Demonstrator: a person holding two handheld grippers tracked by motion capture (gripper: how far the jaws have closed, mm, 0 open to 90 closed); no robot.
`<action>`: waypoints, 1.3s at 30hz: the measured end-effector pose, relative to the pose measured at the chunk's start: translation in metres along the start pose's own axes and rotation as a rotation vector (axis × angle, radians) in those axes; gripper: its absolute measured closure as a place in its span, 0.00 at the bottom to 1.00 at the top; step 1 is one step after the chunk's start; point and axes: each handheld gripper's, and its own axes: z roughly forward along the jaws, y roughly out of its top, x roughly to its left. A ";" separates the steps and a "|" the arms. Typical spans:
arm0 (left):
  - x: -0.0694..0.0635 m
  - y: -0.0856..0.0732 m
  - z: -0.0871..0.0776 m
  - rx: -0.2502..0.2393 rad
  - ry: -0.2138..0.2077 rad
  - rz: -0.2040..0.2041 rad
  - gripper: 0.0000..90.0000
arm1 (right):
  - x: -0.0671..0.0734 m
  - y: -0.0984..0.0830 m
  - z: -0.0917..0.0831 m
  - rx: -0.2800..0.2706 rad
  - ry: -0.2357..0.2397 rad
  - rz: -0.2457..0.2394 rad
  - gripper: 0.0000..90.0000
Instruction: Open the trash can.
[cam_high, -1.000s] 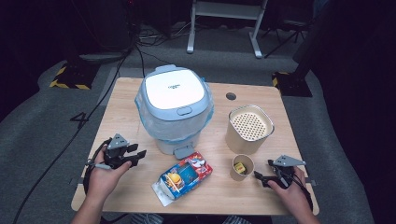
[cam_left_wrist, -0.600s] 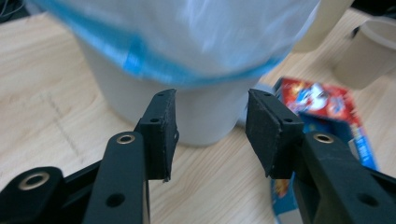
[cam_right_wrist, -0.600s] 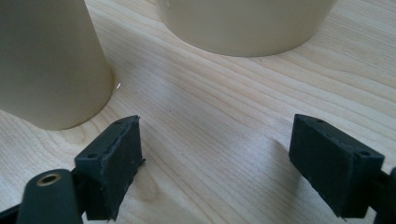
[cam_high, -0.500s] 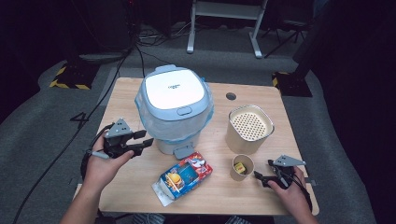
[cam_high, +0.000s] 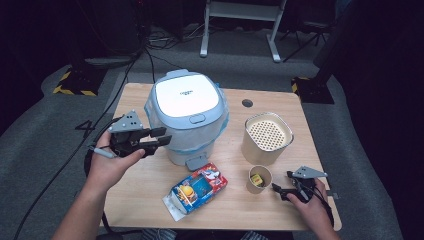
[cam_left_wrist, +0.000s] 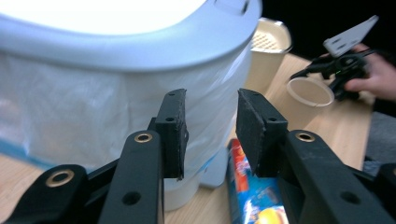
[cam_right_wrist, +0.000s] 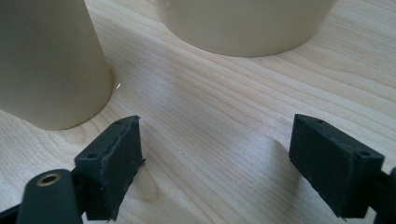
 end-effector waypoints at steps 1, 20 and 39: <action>-0.001 0.003 -0.001 -0.006 -0.008 -0.002 0.71 | 0.000 0.000 0.000 0.000 0.000 0.000 0.19; -0.005 0.052 0.004 -0.026 -0.088 0.052 0.97 | 0.000 0.000 0.000 0.000 0.001 0.000 0.19; 0.002 0.076 0.030 -0.128 -0.072 0.013 1.00 | 0.000 0.000 0.000 -0.002 -0.001 0.001 0.21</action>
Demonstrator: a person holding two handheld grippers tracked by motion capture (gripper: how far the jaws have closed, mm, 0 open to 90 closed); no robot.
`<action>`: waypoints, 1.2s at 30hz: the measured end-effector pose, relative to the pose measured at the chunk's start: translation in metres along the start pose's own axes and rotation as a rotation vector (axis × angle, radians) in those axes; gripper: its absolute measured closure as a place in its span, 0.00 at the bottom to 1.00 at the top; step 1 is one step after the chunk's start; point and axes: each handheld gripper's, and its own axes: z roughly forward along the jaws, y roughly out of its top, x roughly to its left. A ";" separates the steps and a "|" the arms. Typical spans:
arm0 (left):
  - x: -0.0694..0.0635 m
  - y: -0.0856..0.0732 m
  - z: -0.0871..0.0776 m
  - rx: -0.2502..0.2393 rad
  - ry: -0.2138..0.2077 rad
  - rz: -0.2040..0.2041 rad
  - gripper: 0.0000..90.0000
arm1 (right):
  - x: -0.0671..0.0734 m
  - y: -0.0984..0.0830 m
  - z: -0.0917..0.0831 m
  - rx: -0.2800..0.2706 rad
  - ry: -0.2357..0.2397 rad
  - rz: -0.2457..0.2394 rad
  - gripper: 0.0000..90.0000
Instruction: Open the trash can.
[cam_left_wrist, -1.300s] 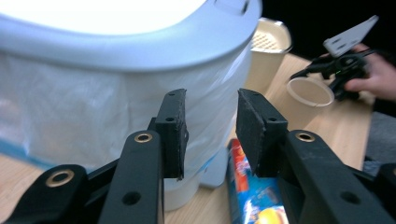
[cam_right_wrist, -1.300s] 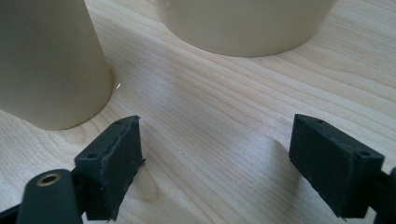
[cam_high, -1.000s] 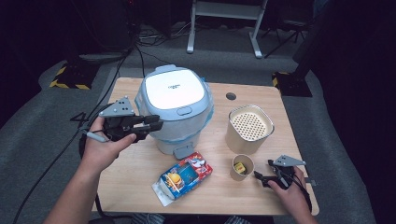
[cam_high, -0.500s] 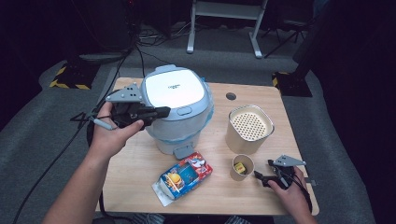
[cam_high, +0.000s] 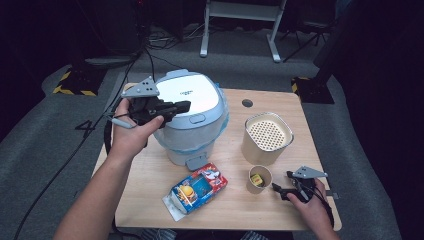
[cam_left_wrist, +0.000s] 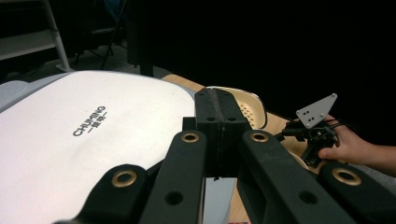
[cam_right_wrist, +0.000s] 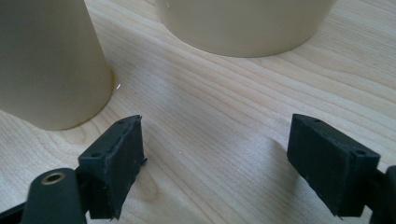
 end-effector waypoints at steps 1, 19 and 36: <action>0.000 0.000 0.003 0.008 0.003 0.005 1.00 | 0.000 0.000 0.000 0.000 0.000 0.000 0.21; -0.014 -0.008 0.034 0.152 0.022 0.021 1.00 | 0.000 0.000 0.000 0.000 0.000 0.000 0.21; -0.019 -0.005 0.033 0.181 0.091 0.036 1.00 | 0.000 0.000 0.000 -0.001 -0.002 -0.003 0.21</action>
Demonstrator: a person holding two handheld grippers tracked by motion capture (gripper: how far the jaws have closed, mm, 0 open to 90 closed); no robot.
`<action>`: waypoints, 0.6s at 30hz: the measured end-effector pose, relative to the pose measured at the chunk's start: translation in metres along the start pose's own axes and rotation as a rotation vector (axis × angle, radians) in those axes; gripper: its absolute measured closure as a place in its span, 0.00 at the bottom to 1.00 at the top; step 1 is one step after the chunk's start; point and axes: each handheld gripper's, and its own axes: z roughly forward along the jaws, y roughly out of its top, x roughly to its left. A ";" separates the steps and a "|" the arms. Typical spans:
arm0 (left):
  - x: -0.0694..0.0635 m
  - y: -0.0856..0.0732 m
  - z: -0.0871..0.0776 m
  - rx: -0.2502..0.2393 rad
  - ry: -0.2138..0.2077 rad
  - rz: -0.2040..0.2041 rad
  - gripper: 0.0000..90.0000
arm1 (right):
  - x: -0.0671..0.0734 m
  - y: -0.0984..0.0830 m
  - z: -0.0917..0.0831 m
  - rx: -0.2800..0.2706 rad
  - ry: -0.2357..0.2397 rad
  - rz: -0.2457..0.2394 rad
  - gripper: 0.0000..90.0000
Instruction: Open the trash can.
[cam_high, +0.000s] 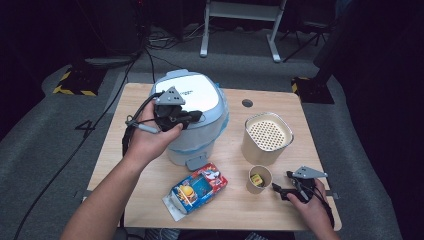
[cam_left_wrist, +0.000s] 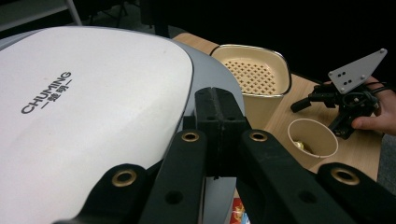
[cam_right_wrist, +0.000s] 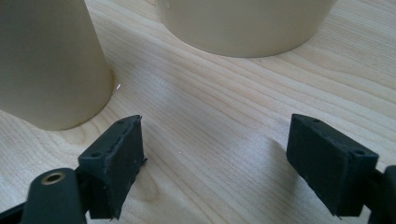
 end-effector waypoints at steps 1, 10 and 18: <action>0.000 0.000 0.000 0.000 0.001 0.001 1.00 | 0.000 0.000 0.000 0.000 0.000 0.000 0.21; 0.001 -0.001 -0.001 -0.011 0.000 -0.004 1.00 | 0.000 0.000 0.000 -0.001 0.000 -0.001 0.22; -0.001 -0.003 -0.003 -0.045 -0.073 0.010 0.73 | 0.000 0.000 0.000 0.000 0.001 0.000 0.22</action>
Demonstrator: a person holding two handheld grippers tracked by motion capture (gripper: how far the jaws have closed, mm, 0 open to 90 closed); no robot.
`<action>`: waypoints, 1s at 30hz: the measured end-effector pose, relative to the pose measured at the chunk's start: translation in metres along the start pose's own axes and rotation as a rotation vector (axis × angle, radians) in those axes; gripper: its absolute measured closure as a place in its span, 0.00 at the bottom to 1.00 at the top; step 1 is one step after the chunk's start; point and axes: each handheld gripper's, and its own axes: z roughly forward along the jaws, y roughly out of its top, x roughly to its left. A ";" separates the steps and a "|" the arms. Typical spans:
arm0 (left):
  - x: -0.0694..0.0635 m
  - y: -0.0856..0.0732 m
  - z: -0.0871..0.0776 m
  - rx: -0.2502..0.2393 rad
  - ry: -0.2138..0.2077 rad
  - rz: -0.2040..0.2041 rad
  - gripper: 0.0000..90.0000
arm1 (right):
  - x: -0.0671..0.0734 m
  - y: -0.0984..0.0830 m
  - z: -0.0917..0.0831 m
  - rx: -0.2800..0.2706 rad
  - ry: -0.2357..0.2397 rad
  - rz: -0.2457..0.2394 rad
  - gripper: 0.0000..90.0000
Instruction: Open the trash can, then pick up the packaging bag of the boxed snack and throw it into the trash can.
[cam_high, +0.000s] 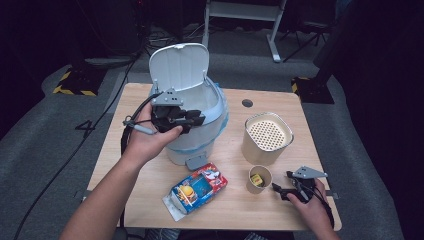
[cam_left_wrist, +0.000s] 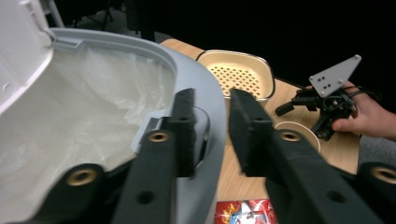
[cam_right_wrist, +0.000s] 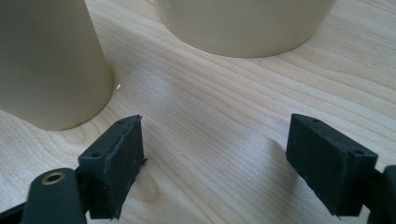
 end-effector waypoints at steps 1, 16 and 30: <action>-0.001 0.000 -0.001 -0.018 -0.001 0.014 0.69 | 0.000 0.000 0.000 0.000 0.000 0.000 0.22; -0.020 -0.008 -0.043 -0.050 0.033 0.062 0.56 | 0.000 0.000 0.000 0.000 0.000 0.000 0.22; -0.041 -0.044 -0.041 0.047 0.061 0.020 0.52 | 0.000 0.000 0.000 0.000 0.000 0.000 0.22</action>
